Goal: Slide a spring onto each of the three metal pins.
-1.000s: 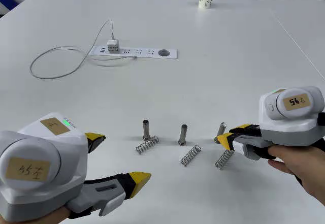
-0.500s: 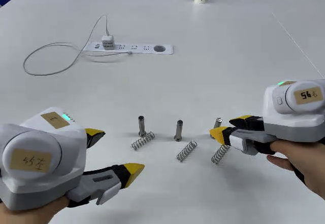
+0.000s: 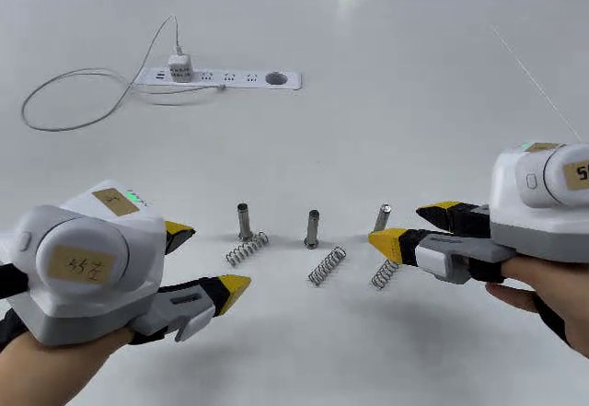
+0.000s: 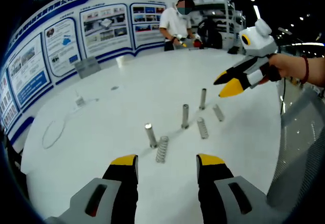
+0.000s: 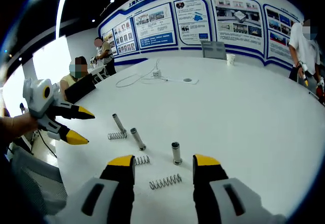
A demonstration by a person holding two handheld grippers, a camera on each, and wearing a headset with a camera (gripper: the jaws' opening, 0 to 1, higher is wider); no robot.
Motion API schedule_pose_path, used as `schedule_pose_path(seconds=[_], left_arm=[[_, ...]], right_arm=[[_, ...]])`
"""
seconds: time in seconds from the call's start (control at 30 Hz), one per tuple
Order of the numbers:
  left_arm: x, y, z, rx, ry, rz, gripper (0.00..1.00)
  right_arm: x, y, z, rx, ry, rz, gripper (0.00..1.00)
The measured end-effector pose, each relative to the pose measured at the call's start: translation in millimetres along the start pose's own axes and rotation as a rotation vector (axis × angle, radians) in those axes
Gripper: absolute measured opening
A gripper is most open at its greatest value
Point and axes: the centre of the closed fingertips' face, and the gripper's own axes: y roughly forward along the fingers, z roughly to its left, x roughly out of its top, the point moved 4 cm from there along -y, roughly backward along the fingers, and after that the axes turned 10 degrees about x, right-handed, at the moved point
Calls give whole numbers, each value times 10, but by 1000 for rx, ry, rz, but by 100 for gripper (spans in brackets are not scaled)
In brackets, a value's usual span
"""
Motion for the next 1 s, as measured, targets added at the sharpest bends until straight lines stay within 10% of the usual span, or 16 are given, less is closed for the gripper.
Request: schedule_pose_path(seconds=[1.0], left_arm=[[-217,545,67,-51,93,56,21]], right_arm=[[-63,-77,98,44,29,-41,51]])
